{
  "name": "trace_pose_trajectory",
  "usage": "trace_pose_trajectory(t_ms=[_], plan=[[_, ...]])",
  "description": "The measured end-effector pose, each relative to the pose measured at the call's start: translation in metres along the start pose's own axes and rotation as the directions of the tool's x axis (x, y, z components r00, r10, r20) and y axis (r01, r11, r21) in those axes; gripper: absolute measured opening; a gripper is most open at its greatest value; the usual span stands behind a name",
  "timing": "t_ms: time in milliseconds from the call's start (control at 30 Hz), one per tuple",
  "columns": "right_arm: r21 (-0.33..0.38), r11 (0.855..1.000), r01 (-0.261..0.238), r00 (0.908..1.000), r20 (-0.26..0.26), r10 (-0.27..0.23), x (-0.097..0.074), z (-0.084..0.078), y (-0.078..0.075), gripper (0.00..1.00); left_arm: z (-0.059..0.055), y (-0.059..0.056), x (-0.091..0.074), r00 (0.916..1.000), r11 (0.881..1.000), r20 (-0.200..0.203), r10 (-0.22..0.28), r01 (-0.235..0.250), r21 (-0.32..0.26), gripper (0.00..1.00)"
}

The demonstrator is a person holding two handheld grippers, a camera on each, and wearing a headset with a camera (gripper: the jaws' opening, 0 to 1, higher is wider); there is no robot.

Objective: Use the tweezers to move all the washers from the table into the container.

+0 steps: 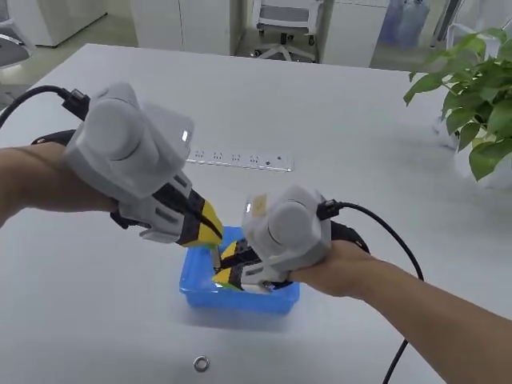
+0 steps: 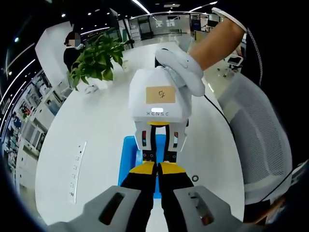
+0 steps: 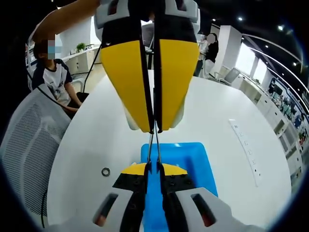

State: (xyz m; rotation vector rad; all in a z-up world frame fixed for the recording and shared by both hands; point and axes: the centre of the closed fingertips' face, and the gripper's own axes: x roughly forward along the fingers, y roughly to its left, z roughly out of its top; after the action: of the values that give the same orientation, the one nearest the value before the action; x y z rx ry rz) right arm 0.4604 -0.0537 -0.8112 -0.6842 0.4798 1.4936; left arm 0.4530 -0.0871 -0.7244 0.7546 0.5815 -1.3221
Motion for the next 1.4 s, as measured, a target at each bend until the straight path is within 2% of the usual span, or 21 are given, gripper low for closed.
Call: trace_pose_trajectory(t_ms=[467, 767, 1400], plan=[[0.004, 1.0, -0.019, 0.9998, 0.002, 0.019, 0.004, -0.002, 0.031, 0.12, -0.005, -0.029, 0.001, 0.9998, 1.0, -0.005, -0.018, 0.018, -0.012, 0.05], [0.012, 0.999, -0.038, 0.9993, 0.001, 0.038, 0.012, -0.008, 0.05, 0.12, -0.012, -0.048, 0.007, 0.9994, 0.999, -0.005, -0.033, 0.033, -0.026, 0.05], [0.048, 0.996, -0.074, 0.9972, 0.005, 0.074, 0.027, -0.023, 0.077, 0.12, -0.024, -0.073, 0.023, 0.9975, 0.995, -0.001, -0.071, 0.07, -0.07, 0.05]])
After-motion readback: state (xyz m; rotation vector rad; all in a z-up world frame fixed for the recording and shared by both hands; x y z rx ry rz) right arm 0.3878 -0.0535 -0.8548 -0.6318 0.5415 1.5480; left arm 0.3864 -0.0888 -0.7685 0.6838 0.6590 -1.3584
